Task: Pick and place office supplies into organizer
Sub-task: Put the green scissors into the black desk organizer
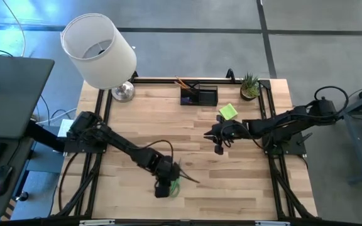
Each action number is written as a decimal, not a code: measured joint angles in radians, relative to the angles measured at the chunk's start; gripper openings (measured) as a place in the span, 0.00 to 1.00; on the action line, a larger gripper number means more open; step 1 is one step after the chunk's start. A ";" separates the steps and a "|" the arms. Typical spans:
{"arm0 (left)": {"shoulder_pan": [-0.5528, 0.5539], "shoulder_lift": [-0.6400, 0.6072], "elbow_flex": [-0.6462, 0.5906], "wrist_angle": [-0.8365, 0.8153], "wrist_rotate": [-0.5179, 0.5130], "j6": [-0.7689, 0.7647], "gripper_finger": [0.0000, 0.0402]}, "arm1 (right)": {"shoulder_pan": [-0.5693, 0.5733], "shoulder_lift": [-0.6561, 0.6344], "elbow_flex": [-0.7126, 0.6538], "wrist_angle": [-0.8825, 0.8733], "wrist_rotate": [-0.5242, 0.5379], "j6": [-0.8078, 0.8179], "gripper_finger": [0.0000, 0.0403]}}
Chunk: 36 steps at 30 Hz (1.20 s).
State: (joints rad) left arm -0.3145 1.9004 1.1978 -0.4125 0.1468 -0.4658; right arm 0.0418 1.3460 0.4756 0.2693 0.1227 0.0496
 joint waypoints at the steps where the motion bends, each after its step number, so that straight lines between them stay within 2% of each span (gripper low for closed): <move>1: 0.000 0.007 0.000 0.002 -0.008 -0.021 0.24 | 0.000 0.000 0.000 0.005 -0.001 -0.005 0.13; 8: -0.008 0.019 0.000 -0.016 -0.054 -0.130 0.28 | -0.001 -0.016 0.000 -0.011 -0.010 -0.057 0.13; 16: -0.010 0.063 0.006 -0.023 -0.060 -0.170 0.26 | -0.015 -0.018 0.000 -0.004 -0.015 -0.128 0.13; 20: -0.004 0.087 0.007 -0.049 -0.030 -0.167 0.25 | -0.033 -0.018 0.000 -0.018 -0.014 -0.128 0.13; 27: -0.010 0.079 0.006 -0.073 -0.168 -0.165 0.19 | -0.042 -0.018 0.000 -0.026 -0.021 -0.102 0.13; 33: -0.009 0.080 0.024 -0.115 -0.268 -0.058 0.03 | -0.042 -0.018 0.000 -0.039 -0.021 -0.092 0.13; 36: 0.004 0.083 0.043 -0.150 -0.337 -0.009 0.04 | -0.042 -0.018 0.000 -0.044 -0.025 -0.093 0.13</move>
State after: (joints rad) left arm -0.3105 1.9838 1.2404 -0.5627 -0.1897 -0.4745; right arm 0.0002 1.3277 0.4759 0.2249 0.0975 -0.0431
